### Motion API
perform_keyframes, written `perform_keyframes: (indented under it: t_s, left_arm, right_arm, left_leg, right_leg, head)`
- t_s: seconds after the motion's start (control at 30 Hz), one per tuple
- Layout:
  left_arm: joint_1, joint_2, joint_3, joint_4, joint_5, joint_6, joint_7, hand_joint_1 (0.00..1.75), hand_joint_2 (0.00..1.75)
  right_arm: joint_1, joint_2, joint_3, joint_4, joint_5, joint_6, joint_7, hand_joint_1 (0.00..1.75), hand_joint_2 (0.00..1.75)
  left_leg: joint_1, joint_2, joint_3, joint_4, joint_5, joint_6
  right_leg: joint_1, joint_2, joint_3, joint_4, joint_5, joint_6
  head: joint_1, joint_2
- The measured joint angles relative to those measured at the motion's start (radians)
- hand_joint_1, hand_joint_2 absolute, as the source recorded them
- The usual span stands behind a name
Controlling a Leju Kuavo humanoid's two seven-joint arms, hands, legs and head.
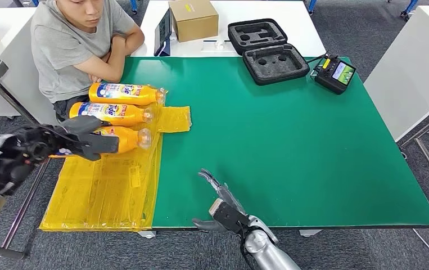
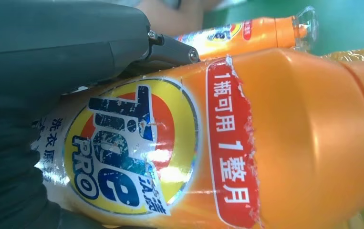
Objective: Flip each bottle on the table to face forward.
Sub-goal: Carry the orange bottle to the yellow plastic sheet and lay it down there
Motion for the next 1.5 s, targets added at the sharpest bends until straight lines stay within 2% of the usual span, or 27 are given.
perform_keyframes:
  t_s: [0.07, 0.17, 0.3, 0.57, 0.67, 0.8, 1.03, 1.33, 1.47, 1.5]
  left_arm:
    - [-0.02, 0.034, -0.024, -0.044, 0.089, -0.063, 0.03, 1.71, 1.75]
    - [-0.039, 0.055, -0.062, -0.087, 0.215, -0.112, 0.064, 1.72, 1.75]
    - [-0.054, 0.055, -0.123, -0.101, 0.309, -0.131, 0.072, 1.75, 1.75]
    - [-0.059, 0.054, -0.188, -0.104, 0.35, -0.135, 0.07, 1.69, 1.75]
    - [-0.043, 0.055, -0.203, -0.104, 0.319, -0.07, 0.054, 1.71, 1.75]
    - [0.029, 0.056, -0.214, -0.099, 0.234, 0.055, -0.002, 1.73, 1.75]
    - [0.141, 0.05, -0.225, -0.06, 0.152, 0.148, -0.047, 1.71, 1.75]
    - [0.18, -0.051, -0.197, 0.082, -0.007, 0.314, -0.085, 1.67, 1.75]
    - [0.193, -0.124, -0.166, 0.174, -0.1, 0.401, -0.094, 1.47, 1.75]
    - [0.196, -0.14, -0.159, 0.191, -0.112, 0.416, -0.095, 1.17, 1.75]
  right_arm:
    - [0.0, -0.004, 0.004, 0.004, -0.016, -0.001, 0.0, 0.0, 1.75]
    - [0.001, -0.008, 0.007, 0.007, -0.029, -0.002, 0.0, 0.0, 1.75]
    - [0.003, -0.01, 0.008, 0.008, -0.028, -0.002, 0.0, 0.0, 1.75]
    - [0.011, -0.014, 0.008, 0.004, -0.032, -0.017, 0.0, 0.0, 1.75]
    - [0.019, -0.021, 0.007, -0.013, -0.035, -0.027, 0.0, 0.0, 1.75]
    - [0.02, -0.026, 0.007, -0.027, -0.032, -0.029, 0.0, 0.0, 1.75]
    - [0.019, -0.03, 0.01, -0.028, -0.04, -0.028, 0.0, 0.0, 1.75]
    - [0.006, -0.033, 0.024, -0.024, -0.064, -0.031, 0.0, 0.0, 1.75]
    - [0.005, -0.035, 0.024, -0.021, -0.065, -0.031, 0.0, 0.0, 1.75]
    - [0.005, -0.035, 0.024, -0.02, -0.065, -0.031, 0.0, 0.0, 1.75]
  left_leg:
    - [0.0, 0.0, 0.0, 0.0, 0.0, 0.0]
    - [0.0, -0.001, 0.0, 0.0, 0.0, 0.0]
    - [0.0, -0.001, 0.0, 0.0, 0.0, 0.0]
    - [0.0, -0.001, 0.0, 0.0, 0.0, 0.0]
    - [0.0, -0.001, 0.0, 0.0, 0.0, 0.0]
    - [0.0, 0.0, 0.0, 0.0, 0.0, -0.001]
    - [0.0, 0.0, -0.001, 0.0, 0.0, -0.001]
    - [0.0, -0.006, 0.003, 0.0, 0.0, -0.001]
    - [0.0, -0.013, 0.007, -0.001, 0.0, -0.001]
    - [0.0, -0.014, 0.009, -0.001, 0.0, -0.001]
  right_leg:
    - [0.0, 0.0, 0.0, 0.0, 0.0, 0.0]
    - [0.0, -0.001, 0.0, 0.0, 0.0, 0.0]
    - [0.0, -0.001, 0.0, 0.0, 0.0, 0.0]
    - [0.0, -0.001, 0.0, 0.0, 0.0, 0.0]
    - [0.0, -0.001, 0.0, 0.0, 0.0, 0.0]
    - [0.0, 0.0, 0.0, 0.0, 0.0, 0.0]
    - [0.0, 0.0, -0.001, -0.001, 0.0, 0.0]
    - [0.0, -0.006, 0.004, -0.001, -0.001, -0.001]
    - [0.0, -0.012, 0.011, -0.002, -0.002, -0.002]
    - [0.0, -0.013, 0.012, -0.002, -0.002, -0.002]
  head:
    - [0.0, 0.0]
    - [0.0, 0.0]
    - [0.0, 0.0]
    - [0.0, 0.0]
    - [0.0, 0.0]
    - [0.0, 0.0]
    - [0.0, 0.0]
    - [0.0, 0.0]
    - [0.0, 0.0]
    - [0.0, 0.0]
